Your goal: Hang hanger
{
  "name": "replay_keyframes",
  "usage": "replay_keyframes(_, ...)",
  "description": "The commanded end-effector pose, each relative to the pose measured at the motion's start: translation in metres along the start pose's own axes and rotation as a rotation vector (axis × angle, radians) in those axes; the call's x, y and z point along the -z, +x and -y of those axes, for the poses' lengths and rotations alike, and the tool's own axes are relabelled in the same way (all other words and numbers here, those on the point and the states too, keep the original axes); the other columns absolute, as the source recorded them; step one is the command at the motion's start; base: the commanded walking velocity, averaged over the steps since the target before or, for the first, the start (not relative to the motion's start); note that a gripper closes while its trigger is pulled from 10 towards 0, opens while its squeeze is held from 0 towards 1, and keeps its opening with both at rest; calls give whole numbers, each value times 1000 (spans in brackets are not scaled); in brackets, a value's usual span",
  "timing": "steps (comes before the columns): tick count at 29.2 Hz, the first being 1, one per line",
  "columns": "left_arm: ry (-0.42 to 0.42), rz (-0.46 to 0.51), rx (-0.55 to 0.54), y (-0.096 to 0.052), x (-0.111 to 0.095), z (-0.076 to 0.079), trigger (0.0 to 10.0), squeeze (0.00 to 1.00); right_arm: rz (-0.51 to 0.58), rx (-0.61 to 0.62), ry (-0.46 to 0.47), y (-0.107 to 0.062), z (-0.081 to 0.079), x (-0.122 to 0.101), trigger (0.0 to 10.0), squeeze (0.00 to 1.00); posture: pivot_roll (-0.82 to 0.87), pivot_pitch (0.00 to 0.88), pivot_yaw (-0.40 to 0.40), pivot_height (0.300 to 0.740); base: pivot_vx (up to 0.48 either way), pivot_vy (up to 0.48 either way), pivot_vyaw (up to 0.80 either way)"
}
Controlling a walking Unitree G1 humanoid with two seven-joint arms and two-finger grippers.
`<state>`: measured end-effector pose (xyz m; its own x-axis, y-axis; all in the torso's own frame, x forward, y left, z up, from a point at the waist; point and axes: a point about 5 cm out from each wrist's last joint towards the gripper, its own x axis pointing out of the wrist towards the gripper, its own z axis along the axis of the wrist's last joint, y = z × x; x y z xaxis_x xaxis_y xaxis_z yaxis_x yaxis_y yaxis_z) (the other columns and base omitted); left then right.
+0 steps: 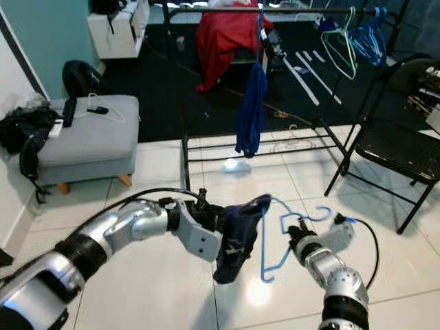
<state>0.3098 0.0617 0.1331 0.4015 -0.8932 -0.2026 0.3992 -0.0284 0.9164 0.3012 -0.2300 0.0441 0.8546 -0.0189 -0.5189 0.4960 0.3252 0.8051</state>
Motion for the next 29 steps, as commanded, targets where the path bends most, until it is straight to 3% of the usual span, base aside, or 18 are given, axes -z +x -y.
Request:
replay_keyframes(1, -39, 46, -77, -1, -11, -12, 10000, 0, 104, 61, 137, -2, 8, -17, 10000, 0, -44, 89, -9, 740, 0, 0, 0)
replay_keyframes(2, -39, 46, -77, -1, -11, -12, 10000, 0, 104, 61, 137, -2, 8, -17, 10000, 0, -44, 89, -9, 740, 0, 0, 0)
replay_keyframes(3, -49, 61, -98, -4, -16, -13, 10000, 0, 124, 67, 201, -2, 8, -22, 10000, 0, -41, 91, -11, 740, 0, 0, 0)
replay_keyframes(9, -56, 117, -141, -9, -30, -15, 10000, 0, 158, 64, 236, -1, 5, -31, 10000, 0, -41, 94, -11, 740, 0, 0, 0)
replay_keyframes(12, -87, 173, -165, -15, -45, -13, 10000, 0, 208, -1, 301, 1, -14, -40, 10000, 0, -34, 95, -12, 740, 0, 0, 0)
replay_keyframes(14, -87, 173, -165, -15, -45, -13, 10000, 0, 208, -1, 301, 1, -14, -40, 10000, 0, -34, 95, -12, 740, 0, 0, 0)
replay_keyframes(15, -119, 166, -171, -17, -45, -12, 10000, 0, 196, -54, 300, 3, -28, -40, 10000, 0, -30, 94, -16, 740, 0, 0, 0)
replay_keyframes(16, -119, 166, -171, -17, -45, -12, 10000, 0, 196, -54, 300, 3, -28, -40, 10000, 0, -30, 94, -16, 740, 0, 0, 0)
replay_keyframes(17, -126, 96, -170, -18, -38, -11, 10000, 0, 139, -160, 196, 3, -52, -34, 10000, 0, -30, 94, -18, 740, 0, 0, 0)
replay_keyframes(18, -126, 96, -170, -18, -38, -11, 10000, 0, 139, -160, 196, 3, -52, -34, 10000, 0, -30, 94, -18, 740, 0, 0, 0)
replay_keyframes(19, -129, -3, -186, -17, -26, -12, 10000, 0, 37, -273, -13, 1, -74, -18, 10000, 0, -34, 92, -14, 740, 0, 0, 0)
replay_keyframes(20, -129, -3, -186, -17, -26, -12, 10000, 0, 37, -273, -13, 1, -74, -18, 10000, 0, -34, 92, -14, 740, 0, 0, 0)
replay_keyframes(21, -119, -63, -194, -15, -18, -12, 10000, 0, -57, -332, -187, 0, -85, 1, 10000, 0, -39, 92, -13, 740, 0, 0, 0)
replay_keyframes(23, -92, -66, -240, -8, -18, -21, 10000, 0, -170, -295, -11, 5, -85, 24, 10000, 0, -43, 88, -15, 740, 0, 0, 0)
replay_keyframes(24, -47, -43, -234, -4, -22, -25, 10000, 0, -219, -269, -83, 7, -81, 36, 10000, 0, -37, 87, -23, 740, 0, 0, 0)
replay_keyframes(26, -47, -43, -234, -4, -22, -25, 10000, 0, -219, -269, -83, 7, -81, 36, 10000, 0, -37, 87, -23, 740, 0, 0, 0)
replay_keyframes(27, -6, -16, -213, 0, -26, -29, 10000, 0, -264, -257, -309, 8, -75, 48, 10000, 0, -33, 85, -26, 740, 0, 0, 0)
replay_keyframes(29, -6, -16, -213, 0, -26, -29, 10000, 0, -264, -257, -309, 8, -75, 48, 10000, 0, -33, 85, -26, 740, 0, 0, 0)
